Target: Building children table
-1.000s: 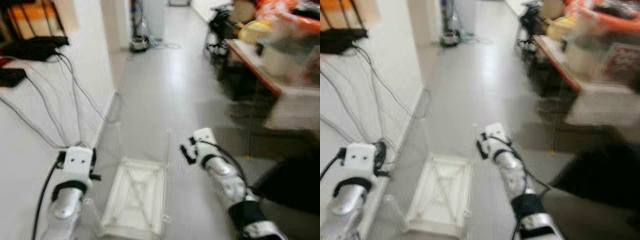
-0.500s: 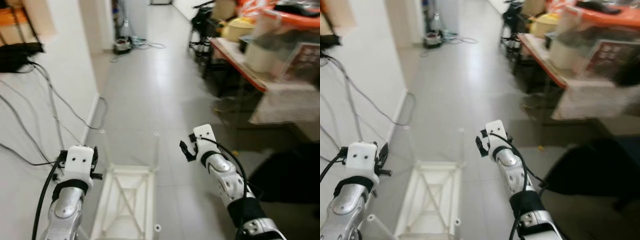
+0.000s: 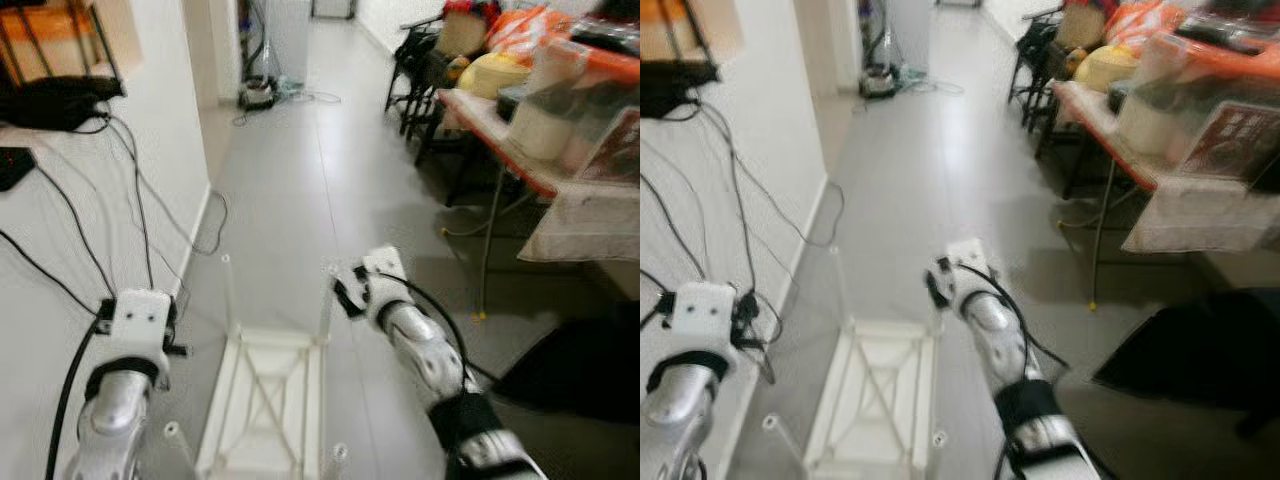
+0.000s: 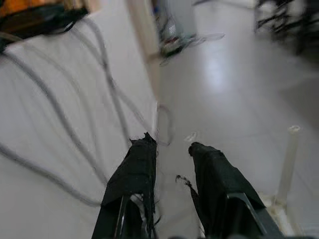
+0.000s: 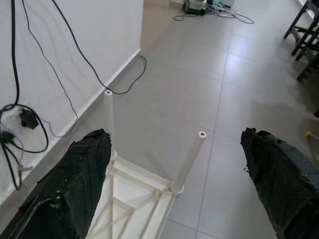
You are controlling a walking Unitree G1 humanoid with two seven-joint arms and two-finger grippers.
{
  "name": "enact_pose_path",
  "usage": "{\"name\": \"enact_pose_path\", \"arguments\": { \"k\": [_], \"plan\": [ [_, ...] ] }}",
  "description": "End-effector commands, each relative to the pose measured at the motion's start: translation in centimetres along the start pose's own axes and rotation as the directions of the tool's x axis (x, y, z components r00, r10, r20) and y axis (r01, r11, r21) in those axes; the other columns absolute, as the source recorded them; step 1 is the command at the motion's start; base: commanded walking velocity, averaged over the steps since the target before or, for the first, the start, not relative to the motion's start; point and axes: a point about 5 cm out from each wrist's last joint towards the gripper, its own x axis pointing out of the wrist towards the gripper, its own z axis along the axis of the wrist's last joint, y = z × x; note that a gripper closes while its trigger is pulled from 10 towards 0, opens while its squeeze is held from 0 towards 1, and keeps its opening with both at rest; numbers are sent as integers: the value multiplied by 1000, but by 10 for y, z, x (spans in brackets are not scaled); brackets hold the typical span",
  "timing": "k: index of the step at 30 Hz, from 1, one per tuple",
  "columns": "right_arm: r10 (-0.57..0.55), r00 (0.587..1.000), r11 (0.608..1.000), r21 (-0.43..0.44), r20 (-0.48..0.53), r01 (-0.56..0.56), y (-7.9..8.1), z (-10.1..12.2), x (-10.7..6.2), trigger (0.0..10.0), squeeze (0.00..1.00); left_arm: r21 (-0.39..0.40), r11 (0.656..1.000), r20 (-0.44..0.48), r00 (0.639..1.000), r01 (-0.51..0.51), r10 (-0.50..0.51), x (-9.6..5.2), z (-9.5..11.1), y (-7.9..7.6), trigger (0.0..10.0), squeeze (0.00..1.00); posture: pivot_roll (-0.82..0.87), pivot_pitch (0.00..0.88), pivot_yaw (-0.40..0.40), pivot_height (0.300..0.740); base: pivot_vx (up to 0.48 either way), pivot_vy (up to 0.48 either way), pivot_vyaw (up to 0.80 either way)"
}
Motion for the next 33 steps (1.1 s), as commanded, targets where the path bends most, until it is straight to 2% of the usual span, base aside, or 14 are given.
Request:
{"name": "enact_pose_path", "arguments": {
  "k": [1,3,8,12,15,18,24,26,33],
  "plan": [
    [-22,999,1000,-15,-26,22,-7,-6,-2,10000,0,15,1000,-21,1000,7,-7,-3,-4,-1,10000,0,98,0,-74,740,0,0,0],
    [2,999,999,-36,-32,-3,-4,-7,-2,10000,0,18,1000,-19,1000,4,-4,-3,-4,0,10000,0,102,0,-75,740,0,0,325],
    [6,999,1000,-16,-31,-7,-1,-6,-1,10000,0,23,1000,-21,1000,6,-6,-4,-5,-1,10000,0,107,0,-76,740,0,0,733],
    [-6,999,1000,-3,-37,6,-3,-7,0,10000,0,24,1000,-29,1000,11,-10,-4,-6,-3,10000,0,106,0,-75,740,0,0,0],
    [1,999,999,-36,-36,-3,-3,-7,-1,10000,0,29,1000,-36,999,12,-10,-4,-7,-4,10000,0,105,0,-76,740,0,0,0],
    [18,999,998,-60,-36,-20,-1,-7,-1,10000,0,40,999,-41,999,18,-17,-4,-7,-5,10000,0,104,0,-77,740,0,0,800],
    [18,999,998,-54,-42,-20,-1,-8,-1,10000,0,48,999,-49,999,23,-21,-5,-9,-6,10000,0,102,0,-78,740,0,0,800],
    [-3,999,1000,-19,-43,2,-4,-8,-1,10000,0,43,999,-53,998,28,-26,-5,-10,-8,10000,0,97,0,-79,740,0,0,0],
    [-55,997,998,-25,-47,54,-10,-9,-2,10000,0,38,998,-56,998,42,-40,-6,-12,-11,10000,0,91,0,-83,740,0,0,0]
  ]
}}
